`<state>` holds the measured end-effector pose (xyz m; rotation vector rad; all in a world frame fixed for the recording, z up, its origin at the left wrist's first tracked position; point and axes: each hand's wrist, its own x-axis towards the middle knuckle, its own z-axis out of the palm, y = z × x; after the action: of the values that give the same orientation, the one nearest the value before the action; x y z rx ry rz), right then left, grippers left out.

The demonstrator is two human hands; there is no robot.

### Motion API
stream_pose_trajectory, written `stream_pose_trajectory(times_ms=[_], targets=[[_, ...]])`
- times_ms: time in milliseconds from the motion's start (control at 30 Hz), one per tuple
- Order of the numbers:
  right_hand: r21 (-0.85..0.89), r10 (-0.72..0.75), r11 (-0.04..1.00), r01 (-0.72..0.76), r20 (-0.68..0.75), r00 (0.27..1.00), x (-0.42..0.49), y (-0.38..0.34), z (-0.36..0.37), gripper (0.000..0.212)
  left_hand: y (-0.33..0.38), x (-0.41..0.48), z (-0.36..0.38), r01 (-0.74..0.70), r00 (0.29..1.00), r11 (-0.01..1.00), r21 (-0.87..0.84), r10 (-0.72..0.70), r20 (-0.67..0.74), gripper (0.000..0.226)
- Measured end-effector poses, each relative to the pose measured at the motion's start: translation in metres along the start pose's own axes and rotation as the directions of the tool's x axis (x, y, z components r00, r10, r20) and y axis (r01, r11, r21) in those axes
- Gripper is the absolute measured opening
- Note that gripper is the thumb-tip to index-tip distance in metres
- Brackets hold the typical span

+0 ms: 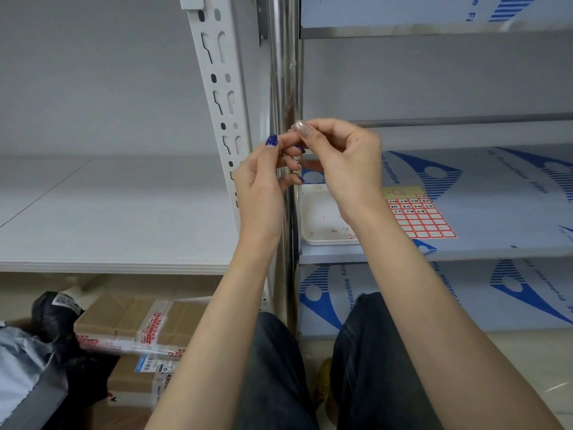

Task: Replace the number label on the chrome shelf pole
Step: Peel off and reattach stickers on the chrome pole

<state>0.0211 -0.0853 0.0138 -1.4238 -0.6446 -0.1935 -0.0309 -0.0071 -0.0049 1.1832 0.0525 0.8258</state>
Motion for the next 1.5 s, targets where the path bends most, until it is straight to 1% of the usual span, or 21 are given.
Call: stream_pose_trajectory(times_ms=[100, 167, 267, 300, 333, 433, 533, 600, 700, 800, 867, 967, 1000, 1033, 1067, 1133, 1167, 1267, 1333, 1433, 1500], targets=[[-0.089, -0.052, 0.995, 0.045, -0.081, 0.995, -0.001, 0.005, 0.0, 0.007, -0.001, -0.002, 0.003, 0.044, 0.998, 0.999, -0.013, -0.044, 0.047, 0.033], [-0.097, -0.049, 0.995, 0.036, -0.14, 0.989, 0.0, 0.008, -0.001, 0.008, -0.001, -0.002, 0.004, 0.085, 0.994, 0.996, -0.036, -0.082, 0.077, 0.033], [0.109, 0.101, 0.991, -0.077, -0.234, 0.967, 0.011, 0.01, -0.014, 0.013, -0.004, -0.002, -0.004, 0.141, 0.989, 0.99, -0.022, -0.139, 0.056, 0.032], [0.138, 0.144, 0.984, -0.114, -0.232, 0.962, 0.016, 0.012, -0.022, 0.014, -0.005, -0.001, -0.01, 0.144, 0.988, 0.989, 0.028, -0.145, 0.047, 0.032], [0.119, 0.171, 0.982, -0.148, -0.21, 0.963, 0.019, 0.017, -0.029, 0.013, -0.006, 0.001, -0.015, 0.14, 0.989, 0.985, 0.099, -0.145, 0.043, 0.031], [-0.061, 0.241, 0.965, -0.254, -0.168, 0.956, 0.021, 0.043, -0.043, 0.015, -0.004, 0.012, -0.024, 0.109, 0.991, 0.96, 0.26, -0.125, 0.049, 0.03], [-0.274, 0.32, 0.889, -0.366, -0.197, 0.927, 0.018, 0.069, -0.048, 0.026, -0.001, 0.026, -0.024, 0.094, 0.994, 0.951, 0.296, -0.107, 0.029, 0.029], [-0.424, 0.297, 0.83, -0.363, -0.214, 0.931, 0.019, 0.083, -0.05, 0.035, 0.0, 0.034, -0.025, 0.085, 0.995, 0.945, 0.316, -0.099, 0.03, 0.028], [-0.532, 0.266, 0.776, -0.339, -0.211, 0.941, 0.021, 0.097, -0.056, 0.047, 0.002, 0.041, -0.024, 0.06, 0.996, 0.935, 0.351, -0.078, 0.037, 0.027], [-0.64, 0.322, 0.67, -0.375, -0.204, 0.924, 0.027, 0.105, -0.062, 0.044, 0.008, 0.047, -0.02, -0.032, 0.999, 0.904, 0.426, 0.024, 0.023, 0.024], [-0.68, 0.335, 0.621, -0.388, -0.218, 0.917, 0.034, 0.112, -0.066, 0.034, 0.012, 0.055, -0.017, -0.125, 0.991, 0.866, 0.484, 0.128, 0.028, 0.02], [-0.725, 0.372, 0.571, -0.385, -0.189, 0.909, 0.042, 0.114, -0.068, 0.031, 0.019, 0.064, -0.011, -0.31, 0.943, 0.765, 0.564, 0.324, 0.078, 0.017], [-0.739, 0.372, 0.557, -0.379, -0.186, 0.91, 0.044, 0.111, -0.068, 0.022, 0.022, 0.066, -0.008, -0.371, 0.915, 0.719, 0.588, 0.39, 0.1, 0.017], [-0.734, 0.363, 0.564, -0.378, -0.191, 0.912, 0.047, 0.108, -0.068, 0.016, 0.024, 0.068, -0.004, -0.422, 0.886, 0.673, 0.608, 0.449, 0.118, 0.017], [-0.717, 0.349, 0.585, -0.38, -0.2, 0.915, 0.05, 0.104, -0.067, 0.022, 0.026, 0.07, 0.0, -0.463, 0.856, 0.629, 0.624, 0.501, 0.13, 0.018], [-0.647, 0.315, 0.672, -0.36, -0.19, 0.93, 0.054, 0.094, -0.059, 0.035, 0.027, 0.076, 0.006, -0.498, 0.815, 0.569, 0.654, 0.565, 0.129, 0.021], [-0.586, 0.292, 0.737, -0.339, -0.176, 0.94, 0.056, 0.087, -0.054, 0.037, 0.027, 0.08, 0.008, -0.491, 0.813, 0.56, 0.667, 0.57, 0.12, 0.024], [-0.423, 0.212, 0.876, -0.231, -0.093, 0.973, 0.062, 0.059, -0.038, 0.027, 0.026, 0.085, 0.014, -0.422, 0.857, 0.598, 0.681, 0.508, 0.085, 0.027], [-0.272, 0.12, 0.955, -0.117, -0.008, 0.993, 0.062, 0.035, -0.026, 0.02, 0.024, 0.084, 0.017, -0.405, 0.876, 0.601, 0.689, 0.471, 0.105, 0.021], [-0.053, 0.013, 0.999, -0.01, 0.047, 0.999, 0.066, 0.009, -0.01, 0.021, 0.019, 0.081, 0.022, -0.391, 0.891, 0.613, 0.686, 0.438, 0.117, 0.01], [0.011, -0.005, 1.0, 0.005, 0.069, 0.998, 0.068, 0.001, -0.002, 0.022, 0.016, 0.081, 0.026, -0.375, 0.896, 0.625, 0.685, 0.433, 0.095, 0.011]])
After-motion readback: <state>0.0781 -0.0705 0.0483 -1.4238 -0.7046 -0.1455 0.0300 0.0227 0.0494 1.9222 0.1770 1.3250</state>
